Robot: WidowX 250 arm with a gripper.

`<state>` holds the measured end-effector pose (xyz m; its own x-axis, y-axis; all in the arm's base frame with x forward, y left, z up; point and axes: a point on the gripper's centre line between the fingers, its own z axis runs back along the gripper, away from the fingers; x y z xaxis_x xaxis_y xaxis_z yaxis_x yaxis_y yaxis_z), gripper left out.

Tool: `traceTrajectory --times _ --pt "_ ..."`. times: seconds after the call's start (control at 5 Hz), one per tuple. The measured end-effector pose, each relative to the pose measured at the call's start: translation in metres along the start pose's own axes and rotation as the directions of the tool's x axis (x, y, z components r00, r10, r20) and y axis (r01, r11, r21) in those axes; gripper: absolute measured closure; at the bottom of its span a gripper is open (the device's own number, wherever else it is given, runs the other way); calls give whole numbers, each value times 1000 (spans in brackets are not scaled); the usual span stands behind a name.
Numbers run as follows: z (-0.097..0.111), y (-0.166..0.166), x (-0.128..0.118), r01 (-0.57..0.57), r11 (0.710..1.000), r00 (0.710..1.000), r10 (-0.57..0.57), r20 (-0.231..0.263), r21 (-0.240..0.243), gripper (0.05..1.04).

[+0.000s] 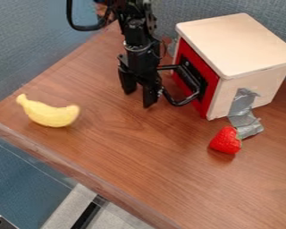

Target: Close the drawer

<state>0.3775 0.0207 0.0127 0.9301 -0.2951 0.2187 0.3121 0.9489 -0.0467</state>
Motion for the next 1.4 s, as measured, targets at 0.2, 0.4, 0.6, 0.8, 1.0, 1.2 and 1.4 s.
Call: traceTrajectory --times 0.2,0.4,0.6,0.8,1.0,1.2,1.4 --pt "-1 -1 2 -4 1000 1000 4 7 -11 84" --pt "-1 -3 4 -21 999 1000 22 17 -25 84" --pt "1 -7 0 -41 999 999 41 11 -32 85" --pt "25 -2 -2 -129 992 992 129 15 18 85" --pt "49 6 -10 -245 965 969 248 -17 95 85" --pt "68 11 -17 -316 942 946 322 -37 111 84" --pt "81 16 -23 -338 928 936 349 -48 159 84"
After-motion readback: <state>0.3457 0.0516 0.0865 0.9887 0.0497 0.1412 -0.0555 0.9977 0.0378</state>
